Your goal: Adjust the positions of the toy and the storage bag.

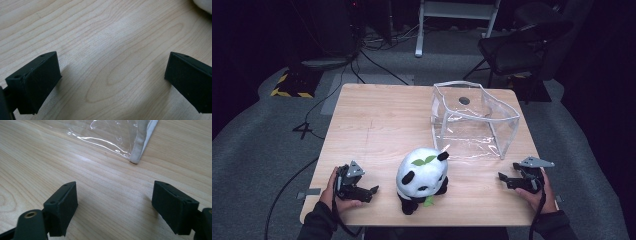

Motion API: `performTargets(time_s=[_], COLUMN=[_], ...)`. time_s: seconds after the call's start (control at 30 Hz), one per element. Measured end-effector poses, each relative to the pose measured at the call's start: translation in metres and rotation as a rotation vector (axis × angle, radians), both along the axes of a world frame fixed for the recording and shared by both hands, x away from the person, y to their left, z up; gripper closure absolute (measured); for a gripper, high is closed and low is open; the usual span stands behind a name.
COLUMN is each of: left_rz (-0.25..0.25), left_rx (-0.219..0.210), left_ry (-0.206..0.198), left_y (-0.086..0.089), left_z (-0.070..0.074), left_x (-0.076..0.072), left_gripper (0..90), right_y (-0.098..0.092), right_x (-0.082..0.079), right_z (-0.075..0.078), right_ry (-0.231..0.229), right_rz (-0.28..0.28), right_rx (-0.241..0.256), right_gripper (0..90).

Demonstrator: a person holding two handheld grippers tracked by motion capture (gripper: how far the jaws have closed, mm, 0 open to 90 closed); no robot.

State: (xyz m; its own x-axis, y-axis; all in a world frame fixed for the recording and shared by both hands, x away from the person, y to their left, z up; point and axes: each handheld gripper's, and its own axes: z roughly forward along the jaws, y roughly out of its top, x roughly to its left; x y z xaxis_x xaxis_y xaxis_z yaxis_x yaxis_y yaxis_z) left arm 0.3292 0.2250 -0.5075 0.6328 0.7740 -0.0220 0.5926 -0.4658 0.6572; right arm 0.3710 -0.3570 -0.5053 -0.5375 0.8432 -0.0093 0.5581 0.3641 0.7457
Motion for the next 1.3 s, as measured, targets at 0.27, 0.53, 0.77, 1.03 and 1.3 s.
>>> performTargets(time_s=[0.27, 0.53, 0.77, 1.03, 1.3], left_rz=[0.022, 0.019, 0.001, -0.087, -0.13], left_rx=[0.001, 0.018, 0.048, 0.074, 0.071], left_ry=[0.001, 0.017, 0.013, -0.026, -0.035], left_y=[-0.002, -0.002, -0.006, -0.017, -0.031], left_z=[0.0, 0.003, 0.016, 0.033, 0.042], left_x=[0.0, -0.001, -0.01, -0.021, -0.026], left_gripper=[0.3, 1.3, 15.4, 16.2, 17.9], right_y=[0.0, 0.0, 0.0, 0.0, 0.0], right_x=[0.0, 0.0, 0.0, 0.0, 0.0], right_z=[0.0, 0.0, 0.0, 0.0, 0.0], right_ry=[0.001, 0.0, 0.001, 0.001, 0.001], right_rz=[0.002, 0.002, 0.004, 0.01, 0.01], right_rx=[0.0, 0.001, 0.001, 0.002, 0.002], right_gripper=[20.5, 20.5, 20.6, 20.6, 20.6])
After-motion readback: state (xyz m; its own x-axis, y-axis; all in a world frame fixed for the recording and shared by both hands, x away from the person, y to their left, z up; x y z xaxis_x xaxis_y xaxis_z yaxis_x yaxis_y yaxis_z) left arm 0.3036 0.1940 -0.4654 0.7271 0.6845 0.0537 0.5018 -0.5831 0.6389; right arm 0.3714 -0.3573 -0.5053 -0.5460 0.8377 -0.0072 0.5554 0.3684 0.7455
